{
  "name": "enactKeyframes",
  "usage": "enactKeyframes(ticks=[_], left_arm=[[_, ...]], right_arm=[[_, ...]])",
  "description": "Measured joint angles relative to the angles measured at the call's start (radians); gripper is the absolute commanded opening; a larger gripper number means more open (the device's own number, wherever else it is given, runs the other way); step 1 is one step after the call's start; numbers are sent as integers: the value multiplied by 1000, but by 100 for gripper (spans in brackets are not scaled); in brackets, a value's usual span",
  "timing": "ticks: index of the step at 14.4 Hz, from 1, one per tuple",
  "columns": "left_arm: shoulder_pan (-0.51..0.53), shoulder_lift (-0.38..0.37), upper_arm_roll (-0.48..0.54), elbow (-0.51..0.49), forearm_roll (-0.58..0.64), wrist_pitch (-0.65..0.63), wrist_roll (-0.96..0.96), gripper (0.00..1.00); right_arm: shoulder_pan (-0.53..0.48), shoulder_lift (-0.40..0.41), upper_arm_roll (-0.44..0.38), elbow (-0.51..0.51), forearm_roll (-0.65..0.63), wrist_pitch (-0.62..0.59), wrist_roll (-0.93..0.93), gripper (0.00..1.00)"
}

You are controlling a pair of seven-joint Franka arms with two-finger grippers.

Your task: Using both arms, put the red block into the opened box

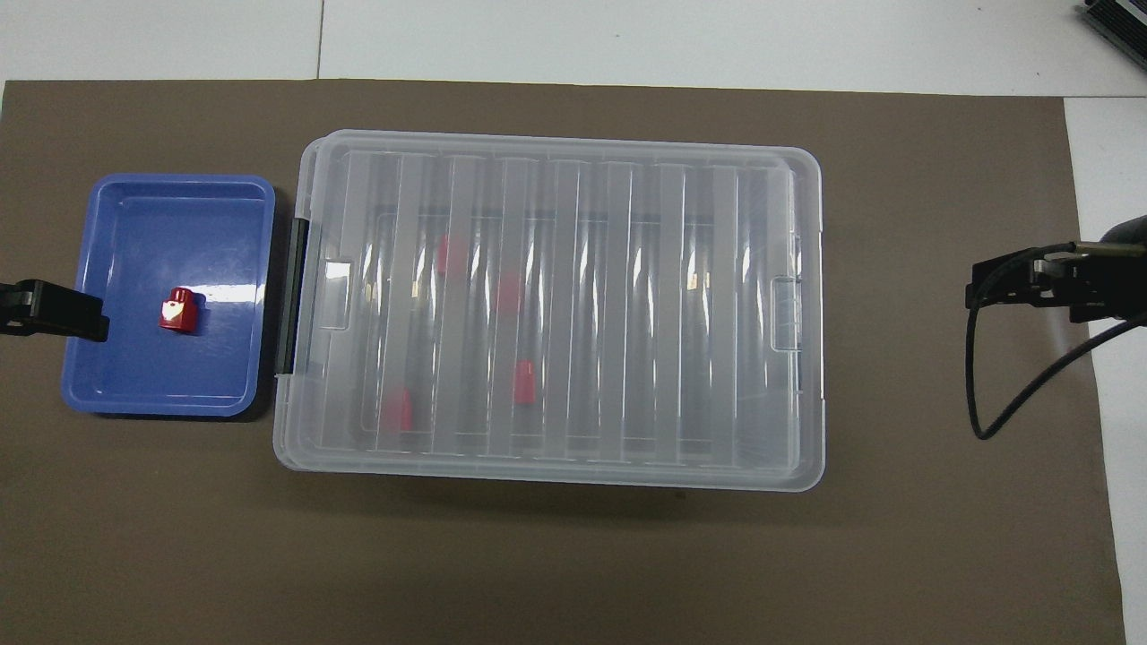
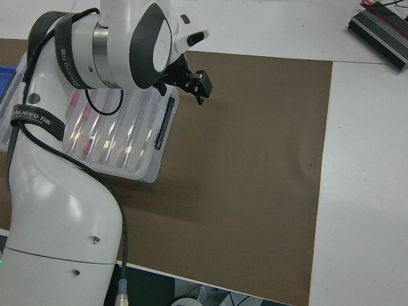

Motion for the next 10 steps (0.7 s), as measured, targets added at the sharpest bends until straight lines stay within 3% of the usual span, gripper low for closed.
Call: enactKeyframes(ticks=[10], left_arm=[[0, 0, 0, 0, 0, 0, 0, 100]], right_arm=[[-2, 0, -2, -2, 0, 21, 0, 99]])
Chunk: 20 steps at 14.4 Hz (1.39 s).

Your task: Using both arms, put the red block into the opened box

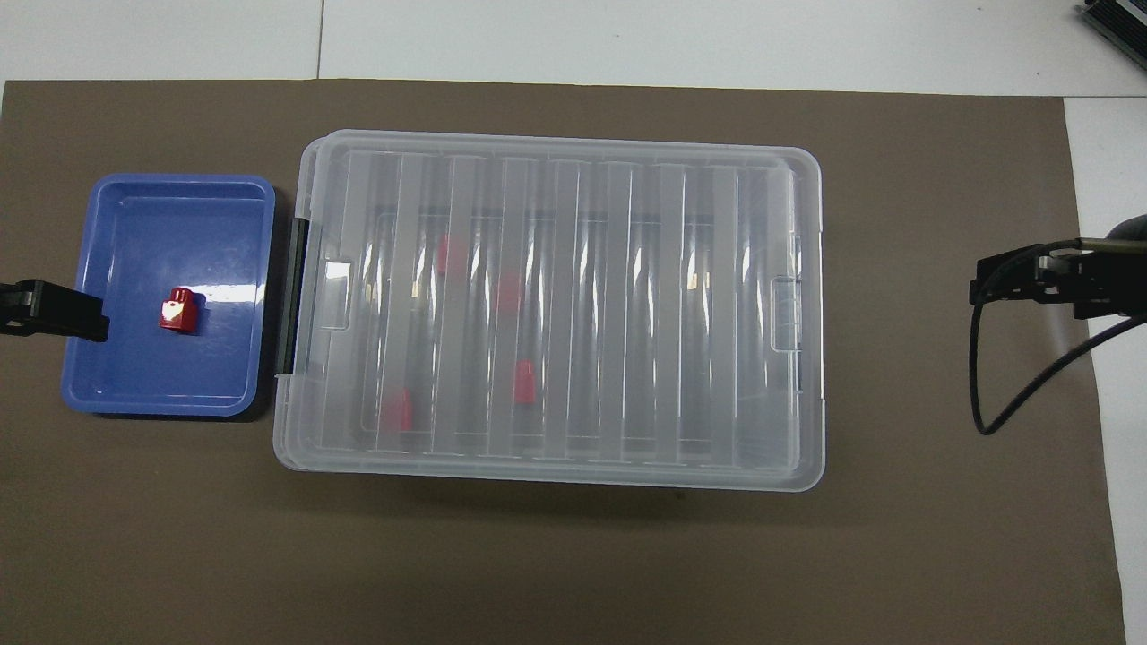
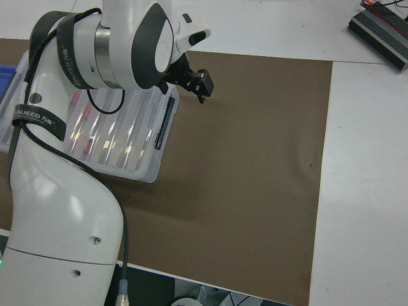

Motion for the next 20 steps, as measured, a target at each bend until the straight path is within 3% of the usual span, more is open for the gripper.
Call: enactKeyframes(ticks=[6, 11, 20], left_arm=[[0, 0, 0, 0, 0, 0, 0, 100], [0, 0, 0, 0, 0, 0, 0, 100], [0, 0, 0, 0, 0, 0, 0, 100]], right_arm=[[36, 16, 3, -110, 0, 172, 6, 97], [120, 46, 5, -239, 1, 392, 38, 99], [178, 77, 4, -341, 3, 487, 41, 100]])
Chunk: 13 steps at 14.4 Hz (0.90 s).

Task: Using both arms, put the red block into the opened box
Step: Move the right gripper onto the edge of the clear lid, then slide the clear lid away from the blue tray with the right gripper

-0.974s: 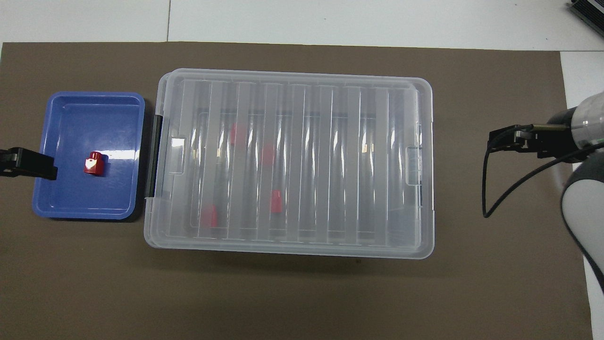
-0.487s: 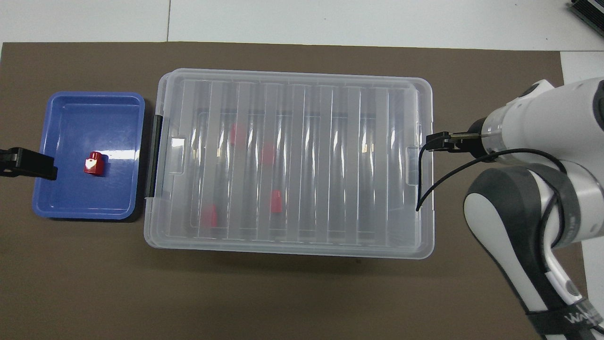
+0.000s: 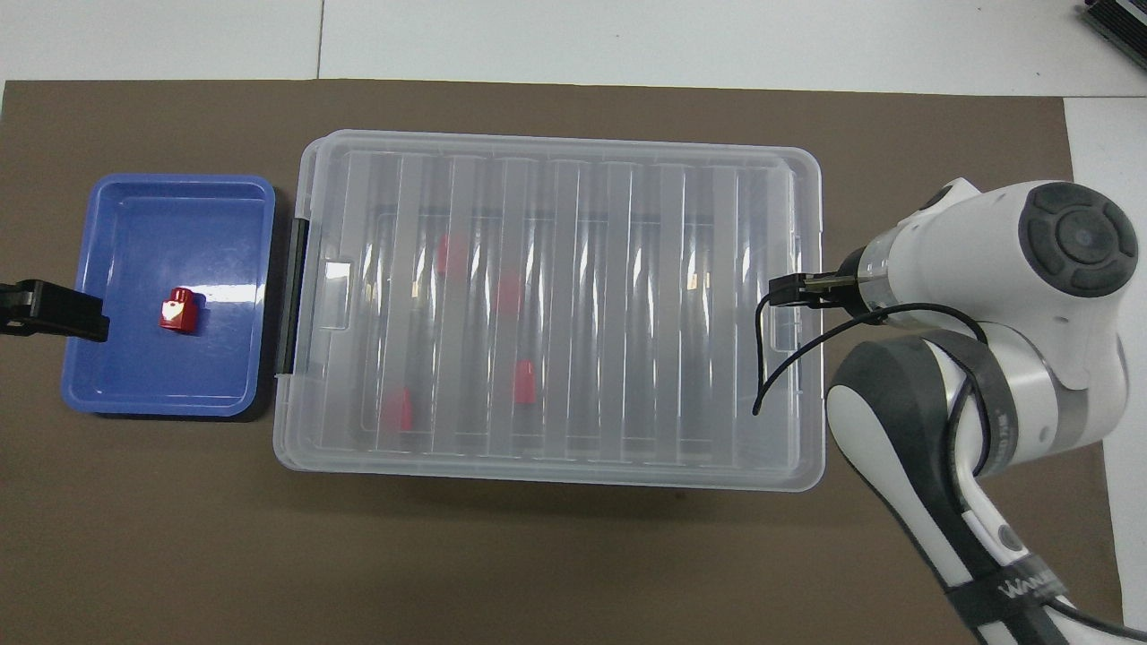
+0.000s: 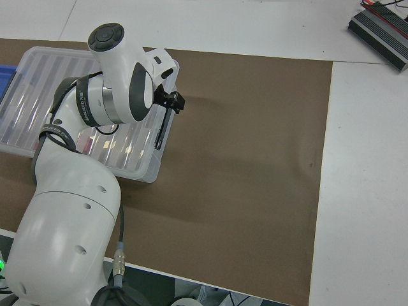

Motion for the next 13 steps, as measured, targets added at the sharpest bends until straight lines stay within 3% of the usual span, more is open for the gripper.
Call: enactKeyframes(ticks=[6, 13], left_arm=[[0, 0, 0, 0, 0, 0, 0, 100], [0, 0, 0, 0, 0, 0, 0, 100]], right_arm=[[-43, -18, -4, -41, 0, 0, -17, 100], [-119, -23, -5, -47, 0, -10, -171, 100]])
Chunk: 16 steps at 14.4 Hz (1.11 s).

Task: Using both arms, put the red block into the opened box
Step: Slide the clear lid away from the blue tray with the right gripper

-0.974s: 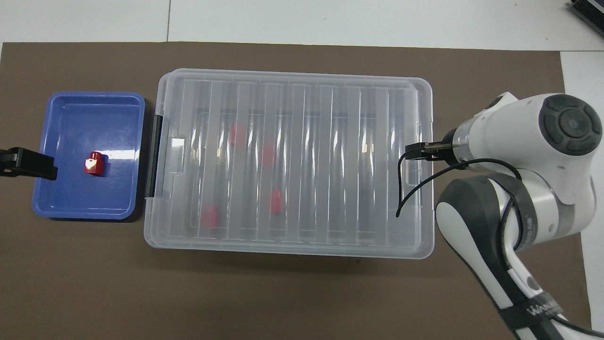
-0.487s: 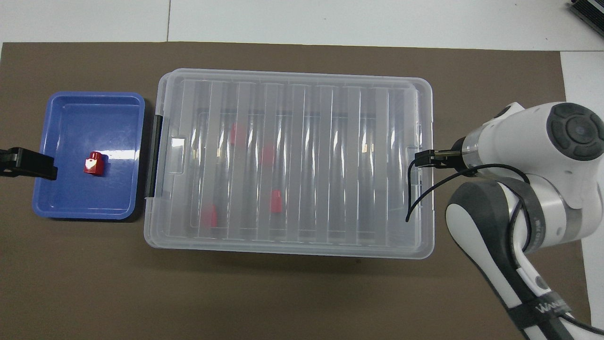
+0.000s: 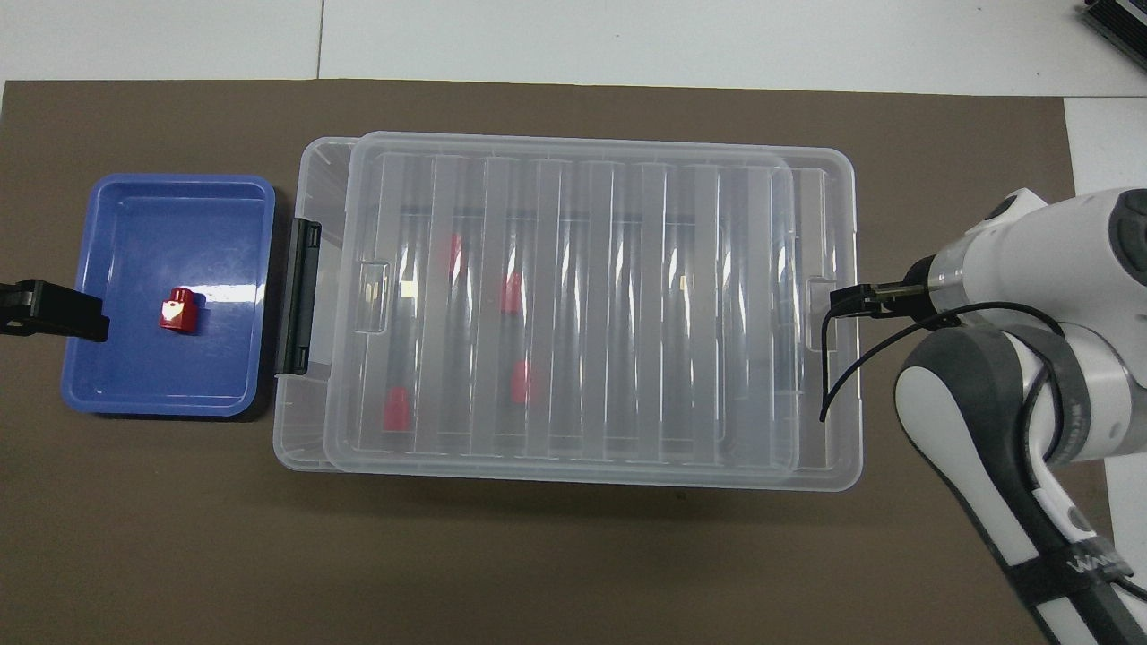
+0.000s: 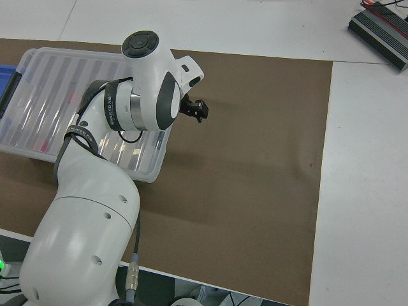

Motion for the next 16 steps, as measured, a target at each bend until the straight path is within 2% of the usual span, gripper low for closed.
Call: enactKeyframes(ticks=[11, 16], left_arm=[[13, -3, 5, -17, 9, 22, 5, 100], [78, -17, 13, -223, 9, 279, 96, 100]], right_arm=[[-143, -1, -3, -2, -3, -9, -273, 100], [-187, -1, -3, -3, -9, -9, -344, 100]])
